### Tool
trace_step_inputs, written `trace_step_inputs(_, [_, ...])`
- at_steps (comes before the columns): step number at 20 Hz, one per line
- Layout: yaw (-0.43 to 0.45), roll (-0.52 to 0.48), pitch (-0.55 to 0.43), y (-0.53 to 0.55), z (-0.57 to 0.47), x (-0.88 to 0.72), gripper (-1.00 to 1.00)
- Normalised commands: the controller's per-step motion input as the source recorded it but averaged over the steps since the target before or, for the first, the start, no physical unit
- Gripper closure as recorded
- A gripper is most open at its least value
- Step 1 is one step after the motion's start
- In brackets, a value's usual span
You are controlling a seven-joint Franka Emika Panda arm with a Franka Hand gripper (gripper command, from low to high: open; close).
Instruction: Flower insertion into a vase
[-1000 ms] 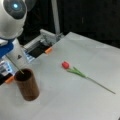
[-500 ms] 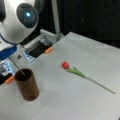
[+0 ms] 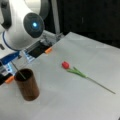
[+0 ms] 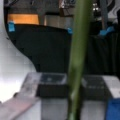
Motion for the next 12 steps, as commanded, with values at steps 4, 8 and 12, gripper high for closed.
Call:
trace_step_inputs(4, [-0.082, -0.106, 0.069, -0.02, -0.15, 0.22, 1.0])
trace_step_inputs(8, [-0.089, -0.066, 0.042, 0.02, -0.2, 0.24, 1.0])
trace_step_inputs(12, [-0.093, -0.06, 0.053, 0.04, -0.14, 0.19, 1.0])
